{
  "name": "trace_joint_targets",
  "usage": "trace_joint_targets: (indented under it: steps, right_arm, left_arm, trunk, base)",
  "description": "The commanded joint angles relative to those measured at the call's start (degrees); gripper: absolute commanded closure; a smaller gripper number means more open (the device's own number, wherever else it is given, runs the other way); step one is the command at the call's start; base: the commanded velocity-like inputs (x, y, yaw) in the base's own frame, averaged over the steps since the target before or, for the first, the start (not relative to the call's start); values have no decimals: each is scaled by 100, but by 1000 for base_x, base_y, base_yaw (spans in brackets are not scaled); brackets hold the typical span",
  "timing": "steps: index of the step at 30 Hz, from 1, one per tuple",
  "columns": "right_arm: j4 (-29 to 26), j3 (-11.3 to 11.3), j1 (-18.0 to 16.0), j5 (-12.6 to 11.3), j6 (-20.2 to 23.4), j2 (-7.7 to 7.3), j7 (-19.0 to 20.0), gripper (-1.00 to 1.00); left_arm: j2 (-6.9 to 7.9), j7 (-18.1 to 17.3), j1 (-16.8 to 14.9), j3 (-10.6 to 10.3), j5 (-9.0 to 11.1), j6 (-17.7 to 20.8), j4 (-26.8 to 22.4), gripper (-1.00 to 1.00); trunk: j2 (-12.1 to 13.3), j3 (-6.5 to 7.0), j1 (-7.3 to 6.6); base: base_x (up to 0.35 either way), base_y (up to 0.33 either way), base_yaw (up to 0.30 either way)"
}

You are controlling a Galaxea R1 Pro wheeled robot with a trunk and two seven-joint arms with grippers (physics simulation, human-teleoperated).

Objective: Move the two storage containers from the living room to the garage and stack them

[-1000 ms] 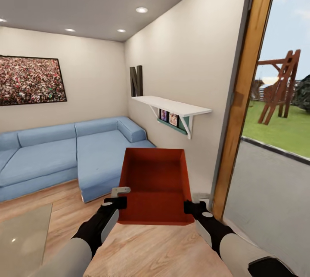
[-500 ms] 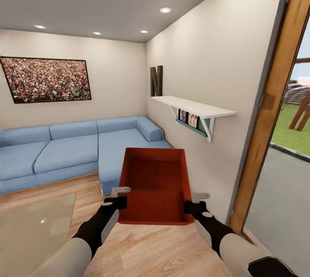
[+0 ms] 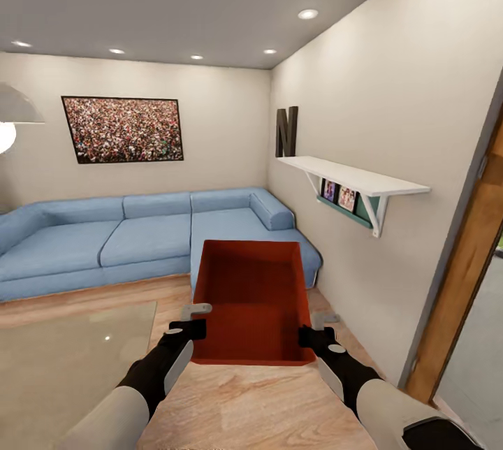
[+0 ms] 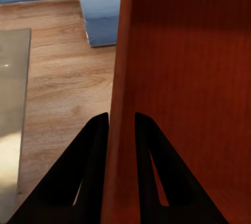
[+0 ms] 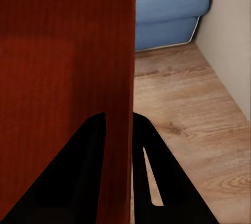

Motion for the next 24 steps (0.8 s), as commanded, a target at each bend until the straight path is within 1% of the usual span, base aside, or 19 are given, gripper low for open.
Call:
trace_joint_targets:
  steps: [1, 24]
  right_arm:
    - [10, -61, 3, -82, -23, 2, -29, 100]
    - [10, -61, 3, -84, -23, 6, -29, 100]
  left_arm:
    - [2, 67, -7, 187, 31, -18, -24, 100]
    - [2, 67, -5, 187, 24, -18, -23, 100]
  trunk:
    - [-5, -2, 2]
    - [-5, -2, 2]
  base:
    - [0, 0, 300]
    - [0, 0, 300]
